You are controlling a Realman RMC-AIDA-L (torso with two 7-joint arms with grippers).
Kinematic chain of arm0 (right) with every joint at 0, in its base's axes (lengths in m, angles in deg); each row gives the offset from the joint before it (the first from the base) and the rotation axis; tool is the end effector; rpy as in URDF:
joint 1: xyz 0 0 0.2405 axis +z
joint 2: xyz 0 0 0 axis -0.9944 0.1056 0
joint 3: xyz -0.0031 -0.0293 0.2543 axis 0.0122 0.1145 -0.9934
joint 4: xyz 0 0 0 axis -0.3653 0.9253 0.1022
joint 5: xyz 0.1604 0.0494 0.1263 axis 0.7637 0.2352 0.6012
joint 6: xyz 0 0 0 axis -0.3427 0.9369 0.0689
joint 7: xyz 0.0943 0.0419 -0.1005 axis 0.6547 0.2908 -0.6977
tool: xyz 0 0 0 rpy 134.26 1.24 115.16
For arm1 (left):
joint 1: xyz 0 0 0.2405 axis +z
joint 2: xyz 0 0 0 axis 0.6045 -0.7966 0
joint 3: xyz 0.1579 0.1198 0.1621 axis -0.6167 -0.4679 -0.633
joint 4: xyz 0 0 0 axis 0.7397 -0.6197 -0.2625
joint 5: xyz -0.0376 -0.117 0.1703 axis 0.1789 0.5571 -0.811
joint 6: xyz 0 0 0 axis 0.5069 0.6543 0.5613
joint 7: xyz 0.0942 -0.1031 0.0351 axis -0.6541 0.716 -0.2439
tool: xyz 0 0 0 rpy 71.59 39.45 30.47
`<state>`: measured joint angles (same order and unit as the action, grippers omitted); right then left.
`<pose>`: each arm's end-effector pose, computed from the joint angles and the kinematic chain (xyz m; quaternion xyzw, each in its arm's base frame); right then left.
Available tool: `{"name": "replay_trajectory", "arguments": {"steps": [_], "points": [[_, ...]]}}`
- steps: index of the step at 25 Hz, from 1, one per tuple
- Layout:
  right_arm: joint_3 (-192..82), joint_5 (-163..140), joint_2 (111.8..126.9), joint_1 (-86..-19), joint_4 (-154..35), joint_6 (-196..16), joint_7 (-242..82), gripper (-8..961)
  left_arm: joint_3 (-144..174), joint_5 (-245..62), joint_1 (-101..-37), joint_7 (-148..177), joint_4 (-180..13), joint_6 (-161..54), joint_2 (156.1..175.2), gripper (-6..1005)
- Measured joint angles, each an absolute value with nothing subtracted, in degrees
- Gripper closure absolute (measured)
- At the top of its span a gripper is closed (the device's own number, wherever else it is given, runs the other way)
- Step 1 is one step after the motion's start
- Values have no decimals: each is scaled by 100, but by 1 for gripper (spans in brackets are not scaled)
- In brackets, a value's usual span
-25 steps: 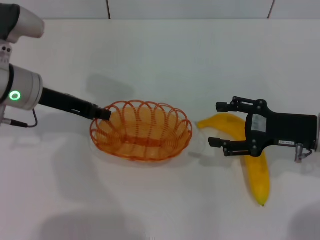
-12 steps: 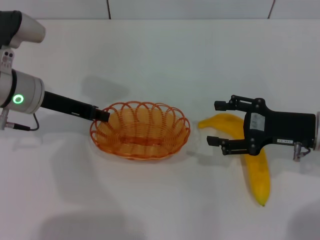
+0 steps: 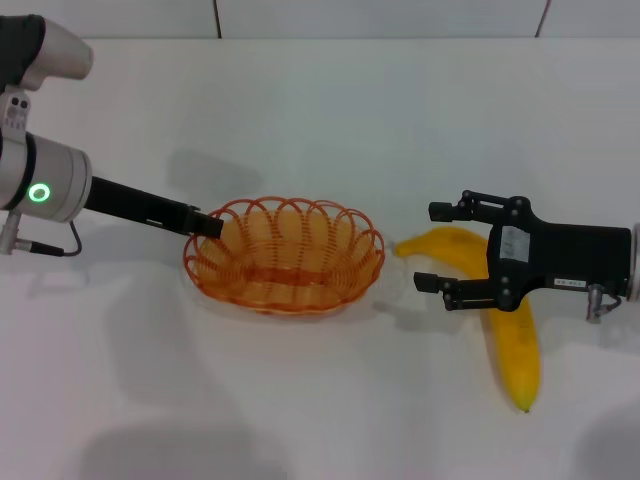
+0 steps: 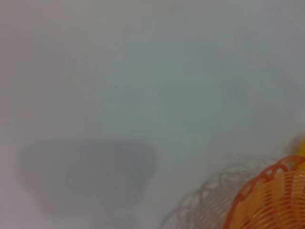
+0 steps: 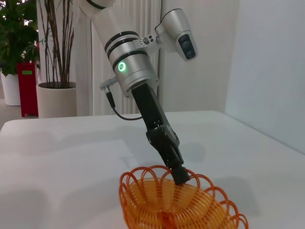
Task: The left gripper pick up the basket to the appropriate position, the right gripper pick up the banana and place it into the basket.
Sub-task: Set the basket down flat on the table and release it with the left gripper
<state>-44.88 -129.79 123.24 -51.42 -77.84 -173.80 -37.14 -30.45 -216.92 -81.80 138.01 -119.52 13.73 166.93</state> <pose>0.2934 0.3028 -0.0156 -0.9570 0.0623 0.2347 0.1588 -0.2391 0.3968 -0.0114 -0.8928 -0.4310 -0.0125 0.1302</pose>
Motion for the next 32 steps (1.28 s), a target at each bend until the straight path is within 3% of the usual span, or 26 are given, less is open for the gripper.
{"name": "replay_trajectory", "arguments": {"steps": [12,18,23,26,32], "points": [[-4488,-12979,12324,-5142,-7784,-17381,-3714,91,-3056,-21723,-8189,13810,-11952,1398,16691,910],[-4488,-12979,12323,-5158,-7784,-17381,-3714,91,-3116,-21709,-8193,13796,-11952,1402,16696,801],[-4488,-12979,12315,-5184,-7784,-17381,-3714,91,-3381,-21710,-8184,13792,-11984,1407,16699,641],[-4488,-12979,12315,-5189,-7785,-17381,-3714,91,-3505,-21681,-8185,13815,-12001,1408,16701,397],[-4511,-12932,12308,-5266,-7818,-17422,-3714,91,-3516,-21434,-7956,13878,-12613,1547,16708,274]]}}
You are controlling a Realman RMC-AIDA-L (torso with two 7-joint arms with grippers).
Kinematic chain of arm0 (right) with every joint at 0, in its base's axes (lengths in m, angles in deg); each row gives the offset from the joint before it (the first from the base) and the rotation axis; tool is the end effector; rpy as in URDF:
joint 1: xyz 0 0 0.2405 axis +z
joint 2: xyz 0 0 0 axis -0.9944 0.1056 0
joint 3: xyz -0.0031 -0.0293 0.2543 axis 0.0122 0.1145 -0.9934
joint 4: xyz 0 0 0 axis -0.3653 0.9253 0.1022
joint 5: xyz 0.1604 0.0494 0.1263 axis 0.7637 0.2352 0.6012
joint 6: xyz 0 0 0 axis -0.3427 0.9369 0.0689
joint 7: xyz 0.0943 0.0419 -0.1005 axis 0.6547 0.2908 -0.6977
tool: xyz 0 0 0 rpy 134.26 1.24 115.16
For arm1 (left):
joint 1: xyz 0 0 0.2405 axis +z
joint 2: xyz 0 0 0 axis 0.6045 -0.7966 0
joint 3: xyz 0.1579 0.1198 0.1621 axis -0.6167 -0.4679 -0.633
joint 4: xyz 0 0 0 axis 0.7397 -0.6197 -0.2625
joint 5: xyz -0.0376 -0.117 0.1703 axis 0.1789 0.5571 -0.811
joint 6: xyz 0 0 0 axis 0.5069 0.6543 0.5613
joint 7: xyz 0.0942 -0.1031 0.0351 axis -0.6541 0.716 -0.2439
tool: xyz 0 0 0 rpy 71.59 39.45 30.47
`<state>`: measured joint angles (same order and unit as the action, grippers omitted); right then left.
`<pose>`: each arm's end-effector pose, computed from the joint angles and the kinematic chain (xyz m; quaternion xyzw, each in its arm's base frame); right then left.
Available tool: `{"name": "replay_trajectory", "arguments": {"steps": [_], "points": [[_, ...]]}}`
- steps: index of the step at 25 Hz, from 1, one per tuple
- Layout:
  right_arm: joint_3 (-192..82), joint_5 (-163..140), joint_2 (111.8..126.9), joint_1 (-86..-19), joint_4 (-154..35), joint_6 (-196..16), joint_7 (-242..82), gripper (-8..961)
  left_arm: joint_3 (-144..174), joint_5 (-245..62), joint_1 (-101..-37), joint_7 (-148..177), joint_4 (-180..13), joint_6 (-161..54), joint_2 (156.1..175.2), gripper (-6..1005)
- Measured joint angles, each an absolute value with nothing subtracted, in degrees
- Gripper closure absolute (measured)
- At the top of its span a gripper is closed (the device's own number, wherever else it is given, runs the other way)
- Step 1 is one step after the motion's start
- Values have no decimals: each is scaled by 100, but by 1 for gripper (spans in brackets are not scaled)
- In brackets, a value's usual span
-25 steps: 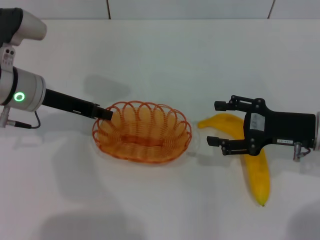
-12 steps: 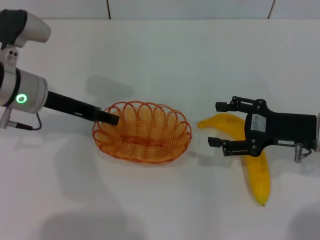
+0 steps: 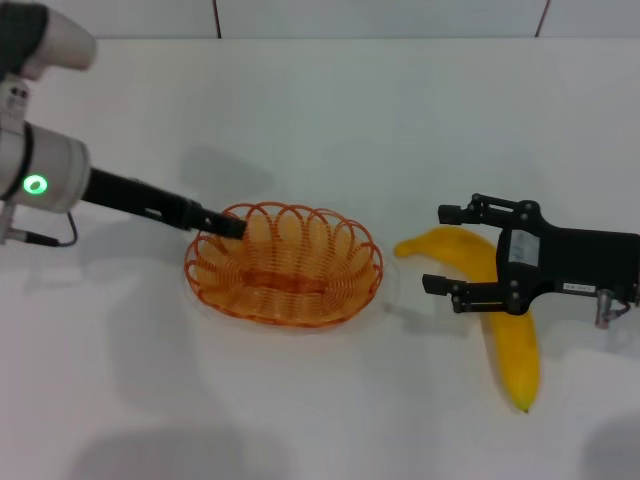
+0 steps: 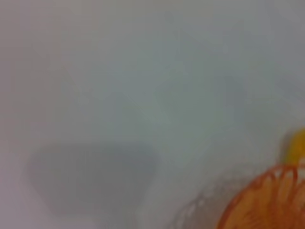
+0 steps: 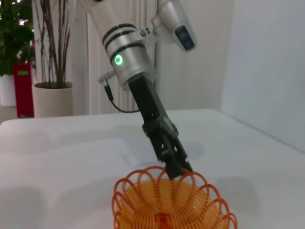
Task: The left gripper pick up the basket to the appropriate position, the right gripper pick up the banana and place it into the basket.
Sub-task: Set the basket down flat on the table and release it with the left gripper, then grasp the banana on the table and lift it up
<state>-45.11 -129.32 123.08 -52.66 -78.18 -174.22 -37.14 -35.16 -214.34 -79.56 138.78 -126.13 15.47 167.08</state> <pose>0.2995 0.2978 -0.0122 -0.9548 0.0704 0.2361 0.1661 -0.2286 0.3960 -0.0031 -0.9064 -0.3998 -0.0106 0.1360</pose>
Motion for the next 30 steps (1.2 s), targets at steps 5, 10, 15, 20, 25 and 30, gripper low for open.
{"name": "replay_trajectory", "arguments": {"steps": [5,10,15,20,25,30], "points": [[-4572,-12722,12298,-5396,-7855,-17450,-3714,91,-3535,-20730,-7117,13827,-14183,2196,16710,171],[-4574,-12573,12296,-5490,-7884,-17451,-3714,91,-3486,-19625,-6141,12690,-15352,2966,16677,118],[-4576,-12497,12290,-5583,-7944,-17452,-3714,91,-3086,-19273,-5421,11089,-15452,3307,16687,120],[-4576,-12391,12295,-5668,-7987,-17452,-3710,91,-2408,-19143,-4924,9462,-14519,3449,16622,122],[-4576,-12381,12292,-5703,-8088,-17452,-3444,91,-1889,-19168,-4993,8271,-13197,3695,16348,122],[-4576,-12386,12296,-5707,-8248,-17566,-3230,91,-1719,-19325,-5181,8069,-12724,3748,16214,122]]}}
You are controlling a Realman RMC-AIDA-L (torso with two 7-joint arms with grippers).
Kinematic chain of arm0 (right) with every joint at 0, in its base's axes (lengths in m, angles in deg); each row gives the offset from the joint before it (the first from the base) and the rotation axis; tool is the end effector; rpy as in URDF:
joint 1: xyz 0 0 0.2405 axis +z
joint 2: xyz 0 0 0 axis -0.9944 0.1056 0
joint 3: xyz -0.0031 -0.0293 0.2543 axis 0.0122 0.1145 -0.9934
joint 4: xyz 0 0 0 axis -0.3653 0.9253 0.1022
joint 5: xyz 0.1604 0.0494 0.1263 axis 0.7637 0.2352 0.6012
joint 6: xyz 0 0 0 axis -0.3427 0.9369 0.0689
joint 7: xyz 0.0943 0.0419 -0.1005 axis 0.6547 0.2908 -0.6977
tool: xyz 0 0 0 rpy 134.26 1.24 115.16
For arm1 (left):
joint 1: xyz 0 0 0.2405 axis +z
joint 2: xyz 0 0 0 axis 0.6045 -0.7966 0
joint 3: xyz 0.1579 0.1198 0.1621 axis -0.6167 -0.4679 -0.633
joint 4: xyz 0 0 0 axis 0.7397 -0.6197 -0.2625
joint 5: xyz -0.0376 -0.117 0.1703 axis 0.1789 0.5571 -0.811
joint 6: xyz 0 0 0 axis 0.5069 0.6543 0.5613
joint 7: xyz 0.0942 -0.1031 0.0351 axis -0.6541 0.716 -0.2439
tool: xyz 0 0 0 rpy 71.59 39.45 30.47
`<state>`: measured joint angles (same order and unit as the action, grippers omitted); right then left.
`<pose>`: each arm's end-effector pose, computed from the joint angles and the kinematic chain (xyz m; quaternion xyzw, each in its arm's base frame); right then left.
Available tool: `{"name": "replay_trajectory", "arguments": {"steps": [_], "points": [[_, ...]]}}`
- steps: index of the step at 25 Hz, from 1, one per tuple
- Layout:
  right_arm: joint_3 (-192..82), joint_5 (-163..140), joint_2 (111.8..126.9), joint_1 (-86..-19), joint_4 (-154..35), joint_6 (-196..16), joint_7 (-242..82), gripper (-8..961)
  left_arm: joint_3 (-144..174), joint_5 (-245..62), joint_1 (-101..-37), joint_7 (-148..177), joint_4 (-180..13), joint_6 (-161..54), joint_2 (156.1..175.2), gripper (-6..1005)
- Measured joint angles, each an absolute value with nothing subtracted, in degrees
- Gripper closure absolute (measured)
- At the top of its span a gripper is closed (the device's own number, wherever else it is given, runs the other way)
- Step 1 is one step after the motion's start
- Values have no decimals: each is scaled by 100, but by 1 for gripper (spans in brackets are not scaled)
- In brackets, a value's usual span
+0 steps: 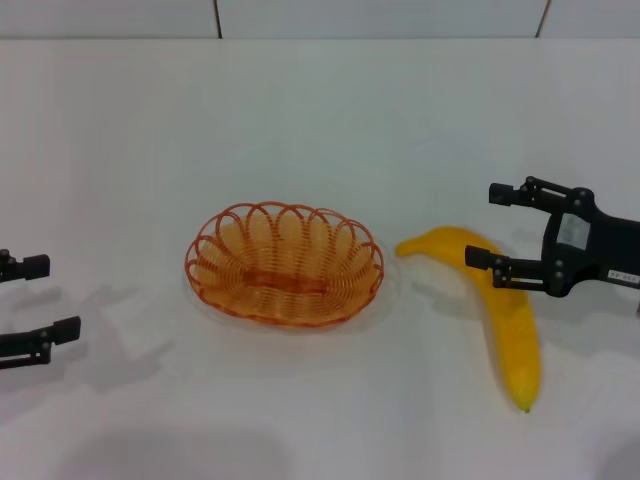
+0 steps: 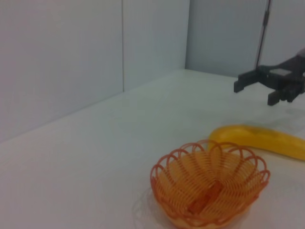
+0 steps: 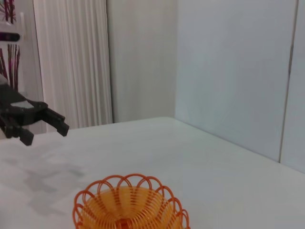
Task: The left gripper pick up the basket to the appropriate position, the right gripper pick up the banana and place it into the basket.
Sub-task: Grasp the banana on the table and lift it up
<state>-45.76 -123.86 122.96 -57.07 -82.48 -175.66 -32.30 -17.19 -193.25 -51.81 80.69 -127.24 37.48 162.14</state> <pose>0.3175 0.2895 0.0123 -0.9346 0.1223 0.2535 0.2174 -0.3441 0.2559 0.0808 -0.9504 -0.1602 -0.1757 0.2007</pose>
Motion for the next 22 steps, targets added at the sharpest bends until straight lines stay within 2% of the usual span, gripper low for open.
{"name": "replay_trajectory", "arguments": {"steps": [11,18,22], "points": [[-4213,-12727,12307,-5653,-9978,-17715,-856,92,-1690,-19435,-5378,8002,-12603,3660,16243,121],[-2714,-12789,12319,-5630,-11863,-17982,1403,92,-1686,-19433,-5511,8000,-12487,3546,16254,122],[-1879,-12904,12317,-5532,-12256,-17960,2262,92,-1683,-19412,-5513,7998,-12484,3546,16254,121]]}}
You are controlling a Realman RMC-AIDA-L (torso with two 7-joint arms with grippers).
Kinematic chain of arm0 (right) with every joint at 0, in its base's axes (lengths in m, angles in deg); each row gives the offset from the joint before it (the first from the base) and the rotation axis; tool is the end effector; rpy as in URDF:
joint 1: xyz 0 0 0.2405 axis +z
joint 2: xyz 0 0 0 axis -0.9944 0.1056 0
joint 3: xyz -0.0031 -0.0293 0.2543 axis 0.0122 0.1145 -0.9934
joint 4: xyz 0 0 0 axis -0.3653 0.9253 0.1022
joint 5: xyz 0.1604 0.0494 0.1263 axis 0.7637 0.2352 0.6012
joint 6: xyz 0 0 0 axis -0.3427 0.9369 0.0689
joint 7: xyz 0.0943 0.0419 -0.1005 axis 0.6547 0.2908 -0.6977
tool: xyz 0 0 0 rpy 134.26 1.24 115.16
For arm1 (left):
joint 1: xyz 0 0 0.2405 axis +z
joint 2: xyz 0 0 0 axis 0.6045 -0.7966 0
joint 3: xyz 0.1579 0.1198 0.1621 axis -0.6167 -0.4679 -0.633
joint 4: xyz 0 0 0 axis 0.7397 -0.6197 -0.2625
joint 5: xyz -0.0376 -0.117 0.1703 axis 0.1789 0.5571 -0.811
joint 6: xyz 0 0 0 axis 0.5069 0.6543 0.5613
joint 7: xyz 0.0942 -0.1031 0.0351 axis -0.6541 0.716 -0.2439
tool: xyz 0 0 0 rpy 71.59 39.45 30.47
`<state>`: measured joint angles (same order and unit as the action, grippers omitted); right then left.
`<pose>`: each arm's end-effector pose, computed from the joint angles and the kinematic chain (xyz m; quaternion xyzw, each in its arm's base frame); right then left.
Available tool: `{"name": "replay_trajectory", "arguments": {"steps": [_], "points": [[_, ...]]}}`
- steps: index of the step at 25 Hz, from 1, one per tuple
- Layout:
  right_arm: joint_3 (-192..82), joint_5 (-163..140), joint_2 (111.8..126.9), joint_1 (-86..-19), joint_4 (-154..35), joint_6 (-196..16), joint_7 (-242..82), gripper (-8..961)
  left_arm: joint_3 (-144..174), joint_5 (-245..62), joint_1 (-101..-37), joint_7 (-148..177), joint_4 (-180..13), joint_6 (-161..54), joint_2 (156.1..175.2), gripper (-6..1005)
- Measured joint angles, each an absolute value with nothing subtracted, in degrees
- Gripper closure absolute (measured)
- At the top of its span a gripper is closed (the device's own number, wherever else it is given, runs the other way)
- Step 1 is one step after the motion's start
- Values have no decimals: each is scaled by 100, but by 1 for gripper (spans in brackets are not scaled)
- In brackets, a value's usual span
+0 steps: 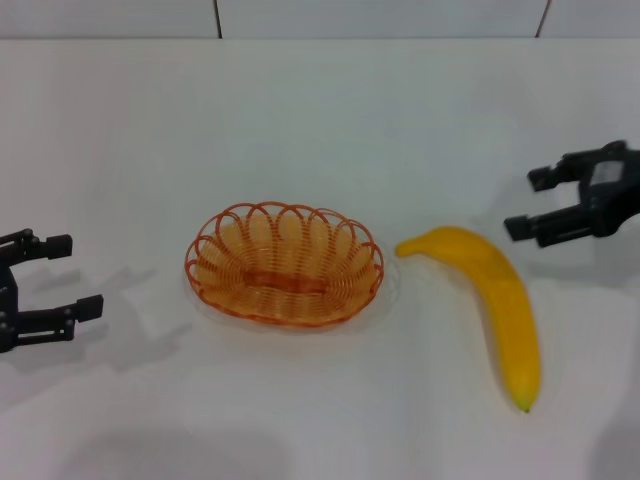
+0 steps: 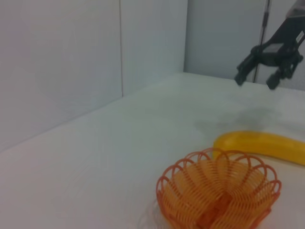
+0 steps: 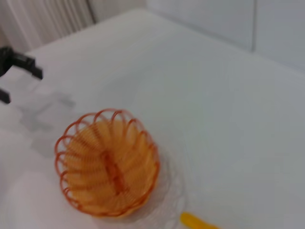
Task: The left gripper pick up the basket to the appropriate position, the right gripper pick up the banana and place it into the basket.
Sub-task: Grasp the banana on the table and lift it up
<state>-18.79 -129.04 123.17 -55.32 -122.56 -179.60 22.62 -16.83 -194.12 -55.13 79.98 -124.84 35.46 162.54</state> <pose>0.2554 0.3351 0.0759 -0.9531 0.2626 0.0454 0.1434 -0.3355 0.2740 0.0717 -0.9516 -0.1501 -0.1795 0.1992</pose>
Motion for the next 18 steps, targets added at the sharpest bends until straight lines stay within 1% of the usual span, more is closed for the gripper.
{"name": "replay_trajectory", "arguments": {"steps": [6,11,18], "points": [[-1226,-13456,12358,-5155,-11774,-17644,2917,92,-1682,-19384,-5604,7994,-12433,3548,16269,122],[-902,-13901,12353,-4810,-11149,-17202,3320,92,-1683,-19383,-5680,7979,-12273,3549,16252,122],[-879,-14209,12350,-4683,-10933,-16982,3635,92,-1683,-19385,-5684,7976,-12265,3552,16248,121]]}}
